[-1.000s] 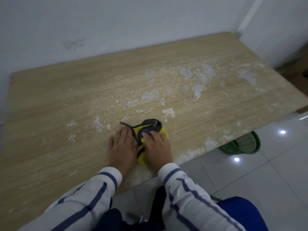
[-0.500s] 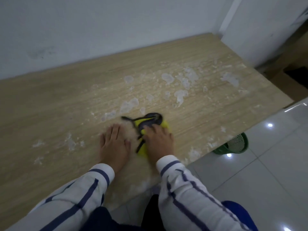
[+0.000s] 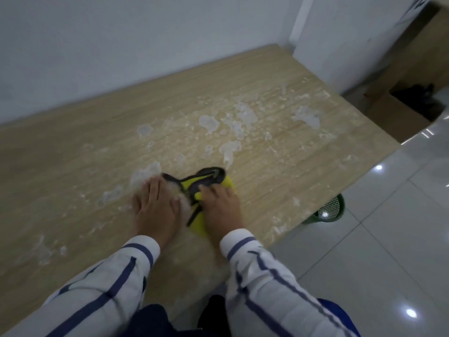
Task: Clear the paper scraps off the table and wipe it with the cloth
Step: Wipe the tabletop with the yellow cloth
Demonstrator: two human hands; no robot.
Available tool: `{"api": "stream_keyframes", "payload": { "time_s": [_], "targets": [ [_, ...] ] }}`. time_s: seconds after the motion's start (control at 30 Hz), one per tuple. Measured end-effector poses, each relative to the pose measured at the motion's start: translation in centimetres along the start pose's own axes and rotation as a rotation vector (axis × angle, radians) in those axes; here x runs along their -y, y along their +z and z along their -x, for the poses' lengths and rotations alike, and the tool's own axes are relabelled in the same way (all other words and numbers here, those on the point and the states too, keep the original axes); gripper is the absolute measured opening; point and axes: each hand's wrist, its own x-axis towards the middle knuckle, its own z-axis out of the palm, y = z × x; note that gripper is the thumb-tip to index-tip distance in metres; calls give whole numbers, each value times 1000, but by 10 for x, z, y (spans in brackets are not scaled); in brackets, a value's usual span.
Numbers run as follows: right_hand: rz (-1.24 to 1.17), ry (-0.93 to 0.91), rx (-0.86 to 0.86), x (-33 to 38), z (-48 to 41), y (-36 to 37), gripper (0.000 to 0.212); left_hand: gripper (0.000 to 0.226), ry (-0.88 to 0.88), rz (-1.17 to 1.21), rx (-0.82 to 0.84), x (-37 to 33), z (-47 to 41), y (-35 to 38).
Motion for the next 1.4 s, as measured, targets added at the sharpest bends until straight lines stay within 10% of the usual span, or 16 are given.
{"api": "stream_keyframes", "payload": {
  "time_s": [0.23, 0.5, 0.73, 1.0, 1.2, 1.4],
  "targets": [
    [14, 698, -101, -162, -58, -62, 31, 57, -64, -7, -22, -4, -2, -2],
    [-123, -286, 174, 4, -70, 11, 35, 62, -268, 41, -42, 17, -27, -10],
    [-88, 278, -13, -54, -166, 8, 27, 62, -315, 39, -88, 55, -45, -24],
    [-148, -518, 211, 77, -142, 63, 33, 58, -342, 20, -119, 87, -79, -36],
    [6, 98, 74, -2, -240, 46, 27, 58, -312, 47, -134, 87, -79, -33],
    [-193, -381, 264, 121, -177, 77, 33, 56, -302, 20, -66, 85, -104, -39]
  ]
}}
